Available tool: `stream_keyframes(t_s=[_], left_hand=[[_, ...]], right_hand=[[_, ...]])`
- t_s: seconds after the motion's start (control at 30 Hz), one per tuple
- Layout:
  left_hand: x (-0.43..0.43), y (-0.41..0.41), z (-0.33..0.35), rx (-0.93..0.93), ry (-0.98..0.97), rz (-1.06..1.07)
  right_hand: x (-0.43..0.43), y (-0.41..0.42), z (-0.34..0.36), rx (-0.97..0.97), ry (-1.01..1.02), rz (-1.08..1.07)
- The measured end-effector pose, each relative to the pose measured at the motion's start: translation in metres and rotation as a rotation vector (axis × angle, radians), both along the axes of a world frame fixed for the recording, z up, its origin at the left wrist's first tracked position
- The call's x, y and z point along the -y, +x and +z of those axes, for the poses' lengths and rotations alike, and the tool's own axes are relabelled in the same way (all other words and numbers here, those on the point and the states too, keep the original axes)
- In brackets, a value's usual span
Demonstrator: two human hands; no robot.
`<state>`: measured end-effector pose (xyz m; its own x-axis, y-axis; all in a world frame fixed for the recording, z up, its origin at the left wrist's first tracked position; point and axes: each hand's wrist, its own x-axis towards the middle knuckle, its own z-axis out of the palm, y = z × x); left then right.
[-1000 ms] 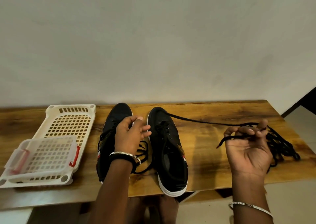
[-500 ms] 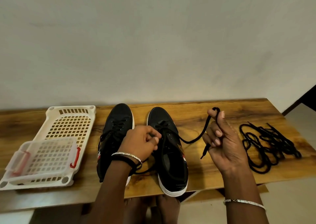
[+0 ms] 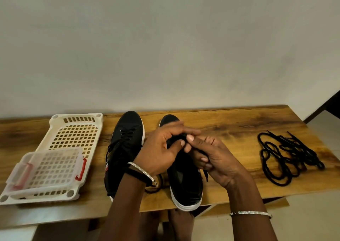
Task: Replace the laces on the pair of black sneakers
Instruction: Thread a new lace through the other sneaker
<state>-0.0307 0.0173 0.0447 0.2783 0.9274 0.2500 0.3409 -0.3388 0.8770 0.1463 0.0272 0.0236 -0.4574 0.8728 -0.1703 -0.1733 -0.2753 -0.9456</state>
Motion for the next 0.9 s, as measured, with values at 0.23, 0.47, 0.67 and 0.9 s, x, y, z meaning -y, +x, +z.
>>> stream_keyframes(t_s=[0.23, 0.47, 0.67, 0.9], left_hand=[[-0.003, -0.021, -0.008, -0.015, 0.067, 0.419], [-0.003, -0.03, -0.005, -0.158, 0.171, 0.799], [0.002, -0.008, -0.002, -0.114, 0.101, 0.373], [0.003, 0.005, -0.012, -0.026, 0.002, 0.254]], right_hand=[[-0.004, 0.012, -0.006, -0.004, -0.054, -0.128], [-0.007, 0.009, -0.009, -0.163, -0.061, -0.244], [-0.006, -0.011, -0.004, -0.156, -0.007, -0.306], [-0.004, -0.018, -0.003, -0.061, 0.056, -0.351]])
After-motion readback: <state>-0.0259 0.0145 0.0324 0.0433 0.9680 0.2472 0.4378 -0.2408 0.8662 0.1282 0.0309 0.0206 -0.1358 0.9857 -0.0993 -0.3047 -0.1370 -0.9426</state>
